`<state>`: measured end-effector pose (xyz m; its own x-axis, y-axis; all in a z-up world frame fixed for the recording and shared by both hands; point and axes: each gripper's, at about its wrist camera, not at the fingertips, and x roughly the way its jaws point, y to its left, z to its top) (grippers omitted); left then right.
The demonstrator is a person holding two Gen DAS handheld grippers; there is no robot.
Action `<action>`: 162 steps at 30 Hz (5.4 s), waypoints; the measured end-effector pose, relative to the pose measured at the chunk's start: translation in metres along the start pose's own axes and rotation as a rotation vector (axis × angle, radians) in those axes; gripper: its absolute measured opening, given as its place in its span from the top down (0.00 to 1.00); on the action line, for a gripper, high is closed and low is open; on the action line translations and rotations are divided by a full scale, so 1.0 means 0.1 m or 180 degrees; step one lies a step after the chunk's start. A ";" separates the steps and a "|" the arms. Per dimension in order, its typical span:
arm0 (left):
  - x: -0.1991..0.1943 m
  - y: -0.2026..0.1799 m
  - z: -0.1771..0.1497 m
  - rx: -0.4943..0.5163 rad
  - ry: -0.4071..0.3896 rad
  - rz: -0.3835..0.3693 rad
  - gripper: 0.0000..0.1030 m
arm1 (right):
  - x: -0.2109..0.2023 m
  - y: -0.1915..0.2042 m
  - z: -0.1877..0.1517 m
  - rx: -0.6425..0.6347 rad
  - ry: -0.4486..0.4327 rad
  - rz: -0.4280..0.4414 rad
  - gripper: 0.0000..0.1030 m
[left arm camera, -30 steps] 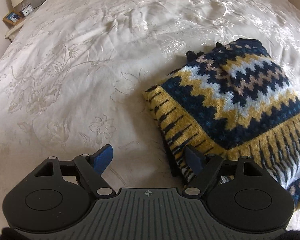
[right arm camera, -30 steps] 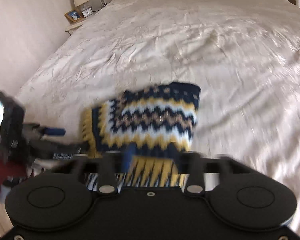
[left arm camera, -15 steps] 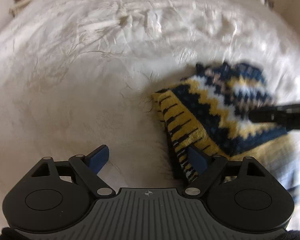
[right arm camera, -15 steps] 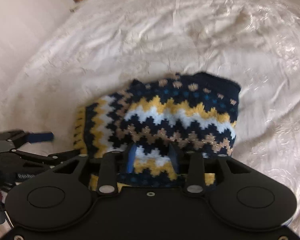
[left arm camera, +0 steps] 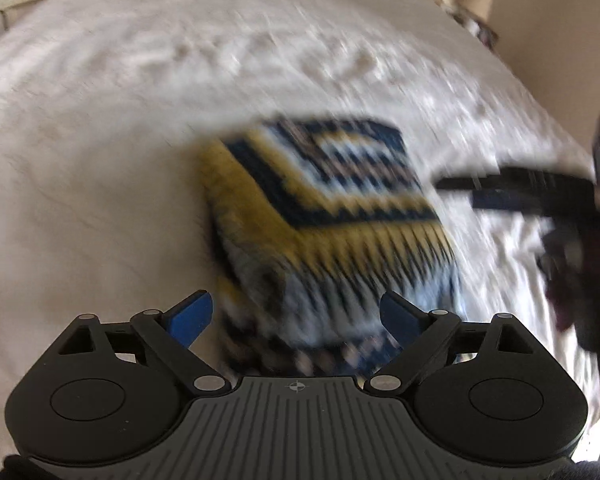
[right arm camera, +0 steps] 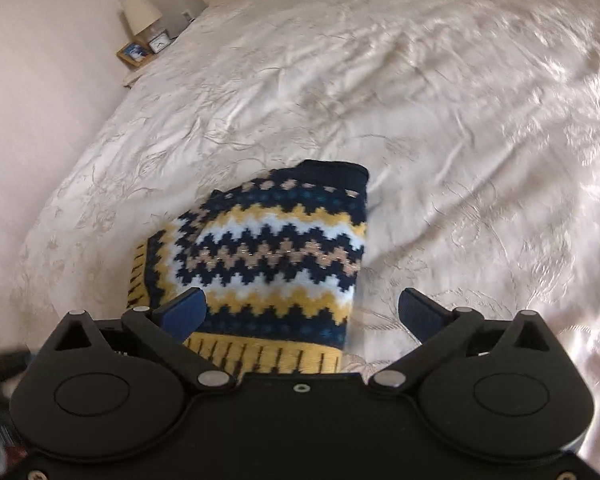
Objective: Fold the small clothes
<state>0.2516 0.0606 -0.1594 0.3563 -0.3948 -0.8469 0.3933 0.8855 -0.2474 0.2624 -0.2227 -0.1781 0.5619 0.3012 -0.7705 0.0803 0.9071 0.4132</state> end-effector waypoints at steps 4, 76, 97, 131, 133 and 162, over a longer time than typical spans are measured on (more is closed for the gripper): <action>0.22 -0.08 -0.08 0.0018 0.0053 0.0163 0.11 | 0.11 -0.10 0.02 0.0115 0.0134 0.0178 0.00; 0.16 -0.48 -0.63 -0.0795 -0.0185 0.0519 0.34 | -1.58 -0.85 -1.12 -0.0371 0.0210 0.0170 0.42; 1.12 -0.43 -0.06 -0.0056 0.0432 0.0237 0.06 | -0.71 -0.56 -1.06 -0.0450 0.0662 -0.0251 0.68; 1.13 -0.09 -0.25 -0.0257 0.0510 -0.0142 0.00 | -0.76 -0.34 -1.88 -0.0082 0.0639 -0.0493 0.00; 1.15 -0.09 -0.25 -0.0285 0.0481 -0.0172 0.00 | -0.75 -0.38 -1.87 -0.0040 0.0647 -0.0447 0.00; -0.19 -1.12 -0.23 -0.0256 -0.0305 0.0528 0.01 | -2.16 -0.39 -1.63 -0.0238 -0.0276 -0.0459 0.00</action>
<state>0.1810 -0.0250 -0.1263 0.4912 -0.2600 -0.8313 0.2549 0.9555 -0.1483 0.0042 -0.2750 -0.1070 0.6181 0.1429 -0.7730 0.1056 0.9593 0.2618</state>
